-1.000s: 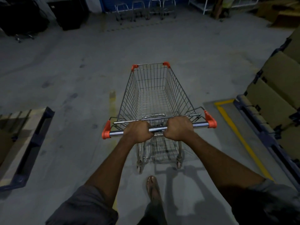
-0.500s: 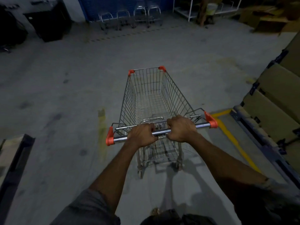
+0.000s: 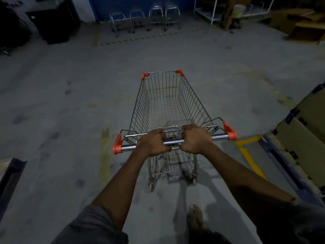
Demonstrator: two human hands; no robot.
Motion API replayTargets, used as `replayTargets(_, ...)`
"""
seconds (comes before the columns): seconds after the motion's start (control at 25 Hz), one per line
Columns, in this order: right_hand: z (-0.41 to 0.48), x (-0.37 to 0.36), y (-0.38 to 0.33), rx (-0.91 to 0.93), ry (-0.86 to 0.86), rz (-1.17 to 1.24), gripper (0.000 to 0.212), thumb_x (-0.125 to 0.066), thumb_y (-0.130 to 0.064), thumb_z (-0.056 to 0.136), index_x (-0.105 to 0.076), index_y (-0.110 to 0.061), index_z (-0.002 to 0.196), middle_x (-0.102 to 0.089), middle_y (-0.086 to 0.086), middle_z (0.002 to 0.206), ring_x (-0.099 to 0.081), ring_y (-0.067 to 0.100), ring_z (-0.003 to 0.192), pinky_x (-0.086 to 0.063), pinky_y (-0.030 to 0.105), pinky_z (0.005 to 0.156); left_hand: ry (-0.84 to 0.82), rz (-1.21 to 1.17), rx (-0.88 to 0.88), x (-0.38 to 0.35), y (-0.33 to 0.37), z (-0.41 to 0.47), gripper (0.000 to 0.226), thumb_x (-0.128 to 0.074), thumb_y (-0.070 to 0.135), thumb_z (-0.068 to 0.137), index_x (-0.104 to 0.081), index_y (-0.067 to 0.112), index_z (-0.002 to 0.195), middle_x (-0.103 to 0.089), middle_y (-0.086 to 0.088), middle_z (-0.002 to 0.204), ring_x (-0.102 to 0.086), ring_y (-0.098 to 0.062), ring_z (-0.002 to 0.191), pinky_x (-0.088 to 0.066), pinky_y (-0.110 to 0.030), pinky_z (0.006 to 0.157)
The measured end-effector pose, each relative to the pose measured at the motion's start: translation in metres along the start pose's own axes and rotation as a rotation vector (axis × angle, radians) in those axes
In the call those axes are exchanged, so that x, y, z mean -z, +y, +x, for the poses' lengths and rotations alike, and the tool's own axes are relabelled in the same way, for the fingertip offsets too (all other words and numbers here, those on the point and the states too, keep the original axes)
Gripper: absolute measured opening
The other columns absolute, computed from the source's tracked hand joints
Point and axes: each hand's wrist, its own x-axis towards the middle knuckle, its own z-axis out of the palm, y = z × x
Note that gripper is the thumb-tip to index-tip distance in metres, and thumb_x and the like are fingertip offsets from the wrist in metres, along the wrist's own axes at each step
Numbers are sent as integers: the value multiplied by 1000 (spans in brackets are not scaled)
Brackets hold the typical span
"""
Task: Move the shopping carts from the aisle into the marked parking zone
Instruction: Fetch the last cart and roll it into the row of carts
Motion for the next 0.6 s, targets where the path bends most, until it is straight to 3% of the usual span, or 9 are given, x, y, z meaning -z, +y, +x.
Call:
replayTargets(0.4, 178, 7, 99, 63, -15, 24, 58, -54, -55, 74, -73, -19, 115, -63, 4, 128, -56, 25, 117, -52, 39, 89, 26, 4, 88, 32, -35, 188, 47, -77, 55, 71, -71, 30, 111, -56, 6, 141, -54, -18, 126, -46, -31, 96)
replayTargets(0.6, 270, 8, 134, 56, 34, 101, 70, -62, -52, 73, -51, -20, 134, -63, 5, 127, -59, 26, 113, -54, 39, 85, 55, -86, 135, 45, -70, 280, 76, -78, 54, 67, -52, 32, 135, -56, 7, 138, -55, -17, 122, -48, -32, 92)
